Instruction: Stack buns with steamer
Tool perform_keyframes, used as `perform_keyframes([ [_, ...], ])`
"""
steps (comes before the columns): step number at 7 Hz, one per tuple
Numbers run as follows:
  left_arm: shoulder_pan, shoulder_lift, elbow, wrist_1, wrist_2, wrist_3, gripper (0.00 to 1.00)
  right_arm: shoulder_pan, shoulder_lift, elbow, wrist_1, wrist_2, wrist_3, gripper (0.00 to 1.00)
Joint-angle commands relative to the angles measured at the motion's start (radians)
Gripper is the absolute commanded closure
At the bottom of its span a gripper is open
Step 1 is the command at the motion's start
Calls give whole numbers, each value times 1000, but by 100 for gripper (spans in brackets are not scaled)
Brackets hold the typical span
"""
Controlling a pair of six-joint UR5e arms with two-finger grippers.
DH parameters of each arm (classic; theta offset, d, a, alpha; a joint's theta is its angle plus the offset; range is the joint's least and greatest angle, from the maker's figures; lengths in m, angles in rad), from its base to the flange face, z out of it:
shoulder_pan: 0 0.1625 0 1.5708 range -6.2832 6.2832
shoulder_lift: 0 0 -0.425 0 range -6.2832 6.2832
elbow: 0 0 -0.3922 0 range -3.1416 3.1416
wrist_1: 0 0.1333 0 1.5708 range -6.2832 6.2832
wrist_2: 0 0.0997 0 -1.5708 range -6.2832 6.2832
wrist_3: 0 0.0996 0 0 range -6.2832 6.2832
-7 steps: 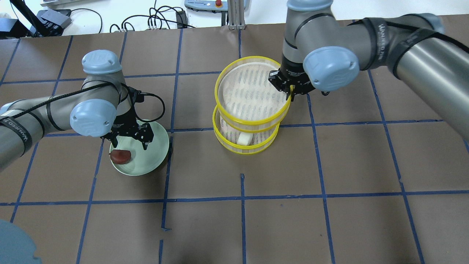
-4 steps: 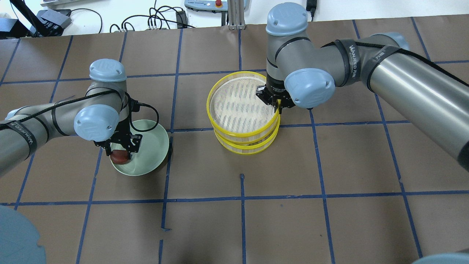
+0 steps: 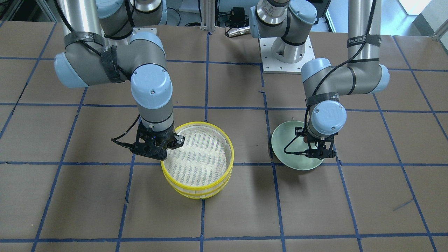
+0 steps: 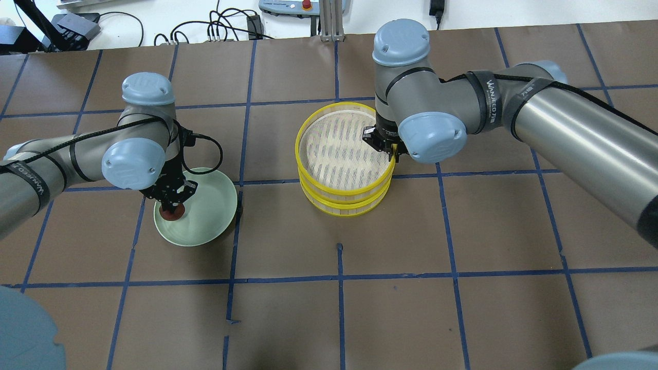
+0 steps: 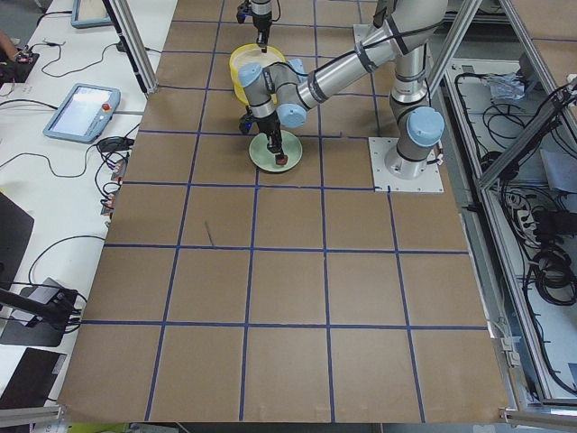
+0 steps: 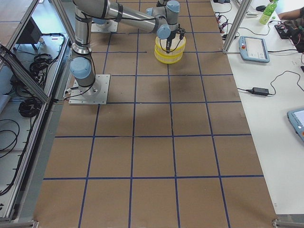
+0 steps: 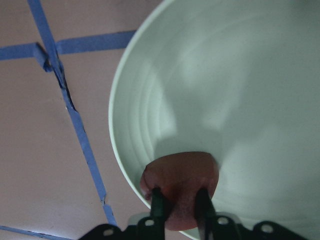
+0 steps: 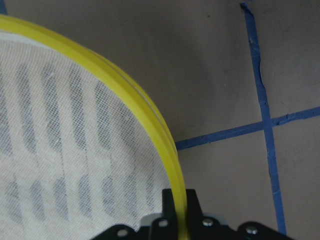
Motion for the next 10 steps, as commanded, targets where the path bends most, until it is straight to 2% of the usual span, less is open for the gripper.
perform_keyframes([
  [1, -3, 30, 95, -78, -164, -8, 98, 1, 1, -1, 3, 9, 7, 86],
  [2, -3, 44, 163, -175, -309, -40, 98, 1, 2, 0, 4, 9, 7, 84],
  [3, -4, 43, 219, -270, -482, -192, 98, 0, 1, 0, 10, 9, 7, 79],
  [4, -18, 34, 229, -277, -662, -347, 98, 1, 4, 2, 13, 7, 7, 74],
  [5, -55, 34, 241, -274, -787, -505, 98, 1, 2, 0, 13, 7, 7, 63],
  [6, -75, 20, 254, -197, -949, -769, 97, 1, 2, 0, 13, 7, 7, 53],
  [7, -105, -1, 254, -73, -1010, -960, 90, 0, -9, -3, 15, 0, -5, 30],
  [8, -181, -28, 255, -57, -1013, -1030, 80, -12, -28, -16, 25, -5, -14, 21],
  [9, -207, -40, 258, -31, -1012, -1035, 37, -47, -88, -32, 94, -4, -101, 21],
  [10, -207, -42, 257, -27, -1003, -1034, 0, -127, -145, -50, 187, 2, -176, 19],
])
